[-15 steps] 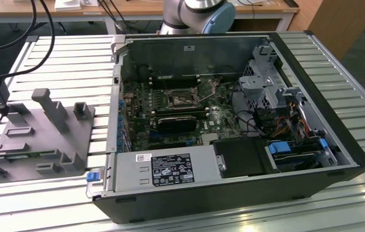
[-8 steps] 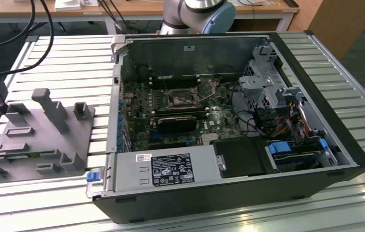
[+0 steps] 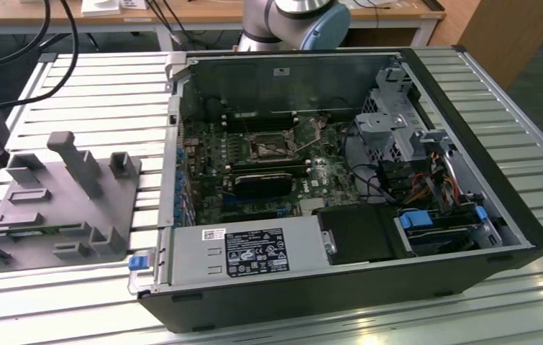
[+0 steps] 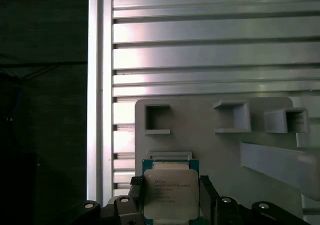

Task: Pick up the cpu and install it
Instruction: 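Pick up the cpu and move it towards the insertion slot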

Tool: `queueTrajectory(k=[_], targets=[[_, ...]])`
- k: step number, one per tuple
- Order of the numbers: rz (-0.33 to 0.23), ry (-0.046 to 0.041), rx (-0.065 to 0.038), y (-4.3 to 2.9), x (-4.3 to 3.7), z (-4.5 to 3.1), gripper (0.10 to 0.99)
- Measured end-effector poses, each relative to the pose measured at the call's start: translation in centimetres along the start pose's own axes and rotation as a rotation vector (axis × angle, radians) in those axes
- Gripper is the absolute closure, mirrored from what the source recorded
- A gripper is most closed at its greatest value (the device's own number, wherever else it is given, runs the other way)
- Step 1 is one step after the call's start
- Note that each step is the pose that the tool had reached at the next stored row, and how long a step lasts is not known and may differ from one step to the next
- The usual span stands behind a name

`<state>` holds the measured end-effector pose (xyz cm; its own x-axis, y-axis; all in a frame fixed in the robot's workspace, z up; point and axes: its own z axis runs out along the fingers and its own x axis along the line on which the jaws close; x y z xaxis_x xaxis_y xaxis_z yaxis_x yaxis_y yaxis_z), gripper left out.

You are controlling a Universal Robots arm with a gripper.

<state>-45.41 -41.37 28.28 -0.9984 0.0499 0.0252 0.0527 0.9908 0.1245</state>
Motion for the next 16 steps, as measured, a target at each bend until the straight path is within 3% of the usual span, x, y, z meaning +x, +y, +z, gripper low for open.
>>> queueTrajectory(k=[16], targets=[[0.0, 0.0001, 0.0, 0.15, 0.03, -1.21, 0.549]])
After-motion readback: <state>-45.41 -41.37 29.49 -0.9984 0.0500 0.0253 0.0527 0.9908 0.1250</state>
